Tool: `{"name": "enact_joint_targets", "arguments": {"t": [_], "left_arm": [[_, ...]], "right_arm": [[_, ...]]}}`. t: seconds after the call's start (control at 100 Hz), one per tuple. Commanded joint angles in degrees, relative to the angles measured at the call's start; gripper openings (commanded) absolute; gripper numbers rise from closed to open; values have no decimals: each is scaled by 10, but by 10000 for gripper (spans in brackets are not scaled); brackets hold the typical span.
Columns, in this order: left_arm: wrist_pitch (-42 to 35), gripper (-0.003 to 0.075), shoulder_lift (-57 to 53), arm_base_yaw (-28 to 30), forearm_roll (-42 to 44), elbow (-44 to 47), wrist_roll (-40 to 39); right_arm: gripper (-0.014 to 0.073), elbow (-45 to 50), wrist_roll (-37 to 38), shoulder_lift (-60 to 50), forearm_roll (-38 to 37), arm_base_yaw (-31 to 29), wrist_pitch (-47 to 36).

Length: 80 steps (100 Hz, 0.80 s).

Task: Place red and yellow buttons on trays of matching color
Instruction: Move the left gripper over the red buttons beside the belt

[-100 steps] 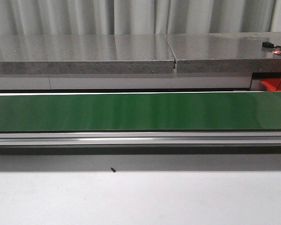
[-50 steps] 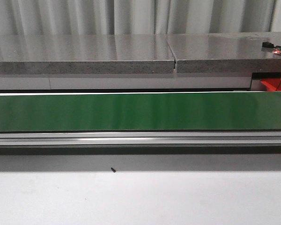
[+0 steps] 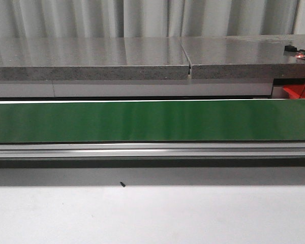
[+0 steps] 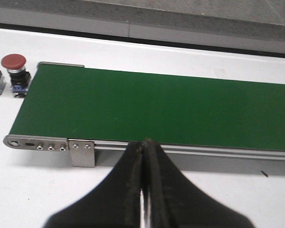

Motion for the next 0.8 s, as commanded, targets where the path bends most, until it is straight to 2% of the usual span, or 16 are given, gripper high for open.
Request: {"name": "enact_joint_targets", "arguments": {"t": [0.0, 0.26, 0.44, 0.56, 0.73, 0.79], "left_arm": [[-65, -19, 29, 19, 4, -15, -11], [-91, -19, 118, 76, 4, -26, -11], [-117, 7, 178, 83, 13, -48, -9], [-123, 129, 215, 83, 18, -68, -9], [-130, 419, 272, 83, 31, -107, -9], [-130, 492, 296, 83, 31, -124, -9]], "right_arm": [[-66, -14, -6, 2, 2, 0, -45], [-66, -14, -6, 2, 2, 0, -45], [-66, -14, -6, 2, 2, 0, -45], [-66, -14, -6, 2, 2, 0, -45], [-66, -14, -6, 2, 2, 0, -45], [-66, -14, -6, 2, 2, 0, -45]]}}
